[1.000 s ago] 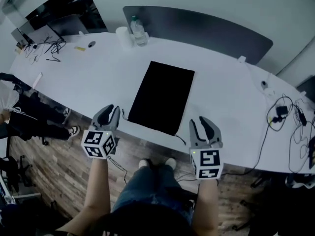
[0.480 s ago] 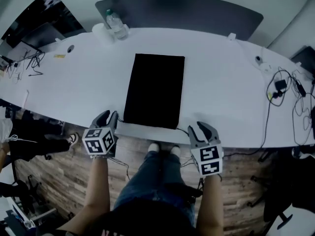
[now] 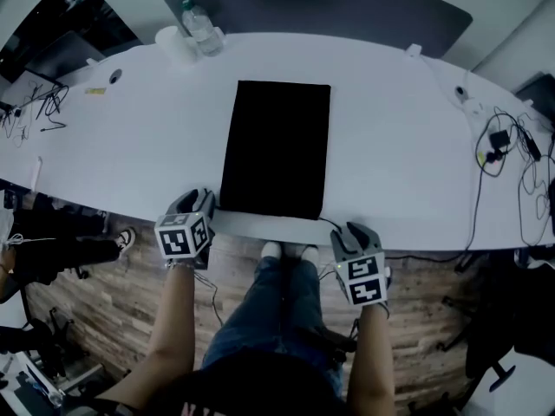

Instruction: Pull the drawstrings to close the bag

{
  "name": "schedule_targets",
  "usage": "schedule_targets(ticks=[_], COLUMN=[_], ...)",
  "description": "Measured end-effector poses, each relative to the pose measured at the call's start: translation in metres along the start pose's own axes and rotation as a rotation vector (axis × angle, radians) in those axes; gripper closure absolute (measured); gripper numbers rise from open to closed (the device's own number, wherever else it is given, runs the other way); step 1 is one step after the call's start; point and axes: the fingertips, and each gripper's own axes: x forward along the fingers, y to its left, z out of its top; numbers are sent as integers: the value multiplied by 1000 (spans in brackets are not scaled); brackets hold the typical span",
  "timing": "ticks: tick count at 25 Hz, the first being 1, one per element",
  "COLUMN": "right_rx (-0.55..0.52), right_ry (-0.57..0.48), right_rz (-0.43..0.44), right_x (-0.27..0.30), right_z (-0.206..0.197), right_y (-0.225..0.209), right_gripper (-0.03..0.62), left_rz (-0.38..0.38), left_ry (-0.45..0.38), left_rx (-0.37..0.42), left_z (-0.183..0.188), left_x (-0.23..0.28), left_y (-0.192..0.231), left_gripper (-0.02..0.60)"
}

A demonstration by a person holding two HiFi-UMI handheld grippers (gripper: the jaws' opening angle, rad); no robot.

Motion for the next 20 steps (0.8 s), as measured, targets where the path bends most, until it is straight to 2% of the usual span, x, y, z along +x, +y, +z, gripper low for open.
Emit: schedule_targets(ticks=[8,9,11,13,17,20], right_rx=[-47,-58,-76,-73,-76,-101], right_ry=[6,11,15,10,33,35], right_rz=[8,11,13,1,-34,-63], right_x=[6,6,6,6,5,2], right_z=[-5,-5,-6,-7,-7,0], right_y=[3,4,10,13,11,8], right_gripper=[461,468,524,579,586,586], left_rz=[61,61,55,43,17,1], left_ry=[-2,-2,-2,4,11,-26], left_rx=[43,47,53,58,41,43], left_z=[-3,-3,-4,-5,-4,3], left_x=[8,8,8,9,9,3], left_y=[-1,-3,-8,-12,-14,-13], left_gripper=[448,467,494,548,565,566])
